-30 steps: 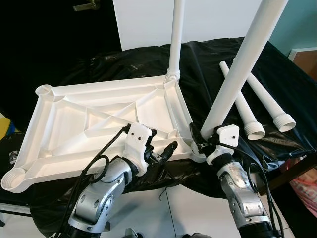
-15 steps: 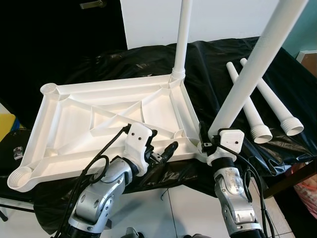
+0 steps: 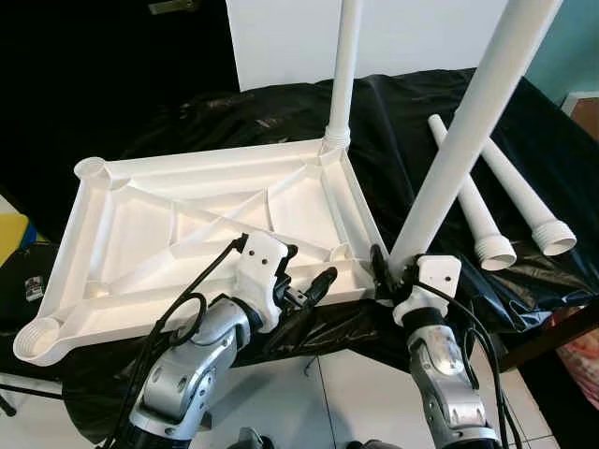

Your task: Building children table

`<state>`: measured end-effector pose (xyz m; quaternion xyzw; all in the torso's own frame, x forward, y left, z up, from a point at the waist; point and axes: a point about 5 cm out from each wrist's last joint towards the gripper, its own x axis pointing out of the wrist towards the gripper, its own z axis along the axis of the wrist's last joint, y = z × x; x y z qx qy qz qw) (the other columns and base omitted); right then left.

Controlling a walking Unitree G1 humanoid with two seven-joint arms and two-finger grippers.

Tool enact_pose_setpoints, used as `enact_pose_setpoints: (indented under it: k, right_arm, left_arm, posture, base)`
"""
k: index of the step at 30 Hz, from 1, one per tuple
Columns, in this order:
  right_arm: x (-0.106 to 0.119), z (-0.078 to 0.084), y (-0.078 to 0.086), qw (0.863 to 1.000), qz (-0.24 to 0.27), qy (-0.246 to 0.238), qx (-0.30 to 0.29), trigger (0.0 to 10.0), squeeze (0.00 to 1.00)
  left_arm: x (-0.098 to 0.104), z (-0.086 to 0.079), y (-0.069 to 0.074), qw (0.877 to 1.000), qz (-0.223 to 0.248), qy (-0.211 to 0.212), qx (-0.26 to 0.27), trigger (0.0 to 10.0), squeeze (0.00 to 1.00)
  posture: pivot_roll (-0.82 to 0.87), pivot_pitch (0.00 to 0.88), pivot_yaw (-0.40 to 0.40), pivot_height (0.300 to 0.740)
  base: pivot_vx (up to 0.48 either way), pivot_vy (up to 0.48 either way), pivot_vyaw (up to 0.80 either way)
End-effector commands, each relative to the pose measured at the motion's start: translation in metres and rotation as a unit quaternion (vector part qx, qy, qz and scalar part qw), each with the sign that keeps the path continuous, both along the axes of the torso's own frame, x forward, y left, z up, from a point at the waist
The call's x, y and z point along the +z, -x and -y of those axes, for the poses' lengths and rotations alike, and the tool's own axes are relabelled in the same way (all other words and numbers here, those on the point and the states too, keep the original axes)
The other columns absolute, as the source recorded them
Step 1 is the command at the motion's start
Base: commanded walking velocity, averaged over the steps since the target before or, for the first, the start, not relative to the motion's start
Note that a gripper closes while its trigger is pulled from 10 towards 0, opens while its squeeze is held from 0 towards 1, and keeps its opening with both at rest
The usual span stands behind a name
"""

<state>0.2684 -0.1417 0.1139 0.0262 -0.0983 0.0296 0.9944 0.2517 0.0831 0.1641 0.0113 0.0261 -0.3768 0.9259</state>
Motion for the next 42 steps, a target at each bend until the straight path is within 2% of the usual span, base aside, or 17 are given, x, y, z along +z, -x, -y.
enact_pose_setpoints:
  k: [1, 2, 3, 4, 5, 6, 9, 13, 17, 20, 21, 22, 31, 36, 37, 38, 42]
  right_arm:
    - [0.001, 0.008, -0.001, 1.000, -0.001, -0.003, 0.008, 10.0, 1.00]
    - [0.001, 0.008, -0.001, 1.000, -0.001, -0.003, 0.008, 10.0, 1.00]
    - [0.005, 0.009, -0.004, 1.000, 0.008, 0.007, 0.026, 10.0, 0.90]
    - [0.005, 0.009, -0.004, 1.000, 0.008, 0.007, 0.026, 10.0, 0.90]
    - [0.010, 0.011, -0.007, 0.999, 0.013, 0.017, 0.049, 10.0, 0.00]
    - [0.015, 0.013, -0.011, 0.997, 0.020, 0.032, 0.073, 10.0, 0.00]
    - [0.018, 0.014, -0.013, 0.995, 0.024, 0.041, 0.087, 10.0, 0.00]
    - [0.029, 0.013, -0.019, 0.979, 0.031, 0.075, 0.189, 10.0, 0.00]
    - [0.033, 0.015, -0.022, 0.973, 0.030, 0.083, 0.214, 10.0, 0.00]
    - [0.034, 0.020, -0.027, 0.960, 0.014, 0.099, 0.261, 10.0, 0.00]
    - [0.034, 0.021, -0.029, 0.957, 0.010, 0.105, 0.269, 4.8, 0.00]
    - [0.034, 0.024, -0.030, 0.954, 0.004, 0.111, 0.277, 0.0, 0.00]
    - [0.030, 0.037, -0.031, 0.945, -0.021, 0.118, 0.304, 0.0, 0.00]
    - [0.027, 0.040, -0.030, 0.945, -0.031, 0.118, 0.305, 0.0, 0.00]
    - [0.024, 0.041, -0.030, 0.948, -0.040, 0.106, 0.296, 0.5, 0.00]
    - [0.020, 0.042, -0.030, 0.952, -0.048, 0.096, 0.287, 10.0, 0.00]
    - [0.014, 0.040, -0.029, 0.959, -0.063, 0.078, 0.265, 10.0, 0.00]
  left_arm:
    - [0.000, 0.003, 0.003, 1.000, -0.001, -0.002, -0.022, 10.0, 0.00]
    - [0.000, 0.003, 0.003, 1.000, -0.001, -0.002, -0.022, 10.0, 0.00]
    - [0.000, 0.003, 0.003, 1.000, -0.001, -0.001, -0.022, 10.0, 0.00]
    - [0.000, 0.003, 0.003, 1.000, -0.001, -0.001, -0.022, 10.0, 0.00]
    - [0.001, 0.004, 0.002, 1.000, -0.001, 0.000, -0.021, 10.0, 0.00]
    - [0.001, 0.004, 0.002, 1.000, 0.000, 0.001, -0.022, 10.0, 0.00]
    - [0.001, 0.004, 0.002, 1.000, 0.000, 0.001, -0.022, 10.0, 0.00]
    - [0.001, 0.004, 0.001, 1.000, 0.001, 0.002, -0.020, 10.0, 0.00]
    - [0.002, 0.005, 0.000, 1.000, 0.002, 0.003, -0.019, 10.0, 0.00]
    - [0.003, 0.005, -0.001, 1.000, 0.004, 0.005, -0.018, 10.0, 0.00]
    - [0.003, 0.005, -0.001, 1.000, 0.004, 0.005, -0.018, 10.0, 0.00]
    - [0.004, 0.005, -0.001, 1.000, 0.005, 0.005, -0.017, 10.0, 0.00]
    - [0.006, 0.003, -0.002, 1.000, 0.008, 0.006, -0.009, 10.0, 0.00]
    - [0.007, 0.002, -0.002, 1.000, 0.009, 0.006, -0.007, 10.0, 0.00]
    - [0.007, 0.002, -0.001, 1.000, 0.009, 0.006, -0.006, 10.0, 0.00]
    - [0.007, 0.002, -0.001, 1.000, 0.009, 0.006, -0.006, 10.0, 0.00]
    - [0.007, 0.002, -0.001, 1.000, 0.008, 0.007, -0.005, 10.0, 0.00]
  posture:
    - [-0.02, 0.094, 0.013, 0.740]
    - [-0.02, 0.094, 0.013, 0.740]
    - [-0.03, 0.094, 0.013, 0.740]
    - [-0.03, 0.094, 0.013, 0.740]
    - [-0.03, 0.095, 0.013, 0.740]
    - [-0.03, 0.096, 0.011, 0.740]
    - [-0.03, 0.096, 0.011, 0.740]
    - [-0.03, 0.099, 0.013, 0.740]
    - [-0.03, 0.099, 0.013, 0.740]
    - [-0.03, 0.102, 0.013, 0.740]
    - [-0.03, 0.102, 0.013, 0.740]
    - [-0.03, 0.103, 0.010, 0.740]
    - [-0.02, 0.109, 0.005, 0.740]
    - [-0.02, 0.110, 0.003, 0.740]
    - [-0.02, 0.112, 0.001, 0.740]
    - [-0.02, 0.112, -0.001, 0.740]
    - [-0.02, 0.116, -0.002, 0.740]
  base:
    - [0.000, 0.000, 0.00]
    - [0.000, 0.000, 0.00]
    - [0.000, 0.000, 0.00]
    - [0.000, 0.000, 0.00]
    - [0.000, 0.000, 0.00]
    - [0.000, 0.000, 0.00]
    - [0.000, 0.000, 0.00]
    - [0.000, 0.000, 0.00]
    - [0.000, 0.000, 0.00]
    - [0.000, 0.000, 0.00]
    - [0.000, 0.000, 0.00]
    - [0.000, 0.000, 0.00]
    - [0.000, 0.000, 0.00]
    - [0.000, 0.000, 0.00]
    - [0.000, 0.000, 0.00]
    - [0.000, 0.000, 0.00]
    - [0.000, 0.000, 0.00]
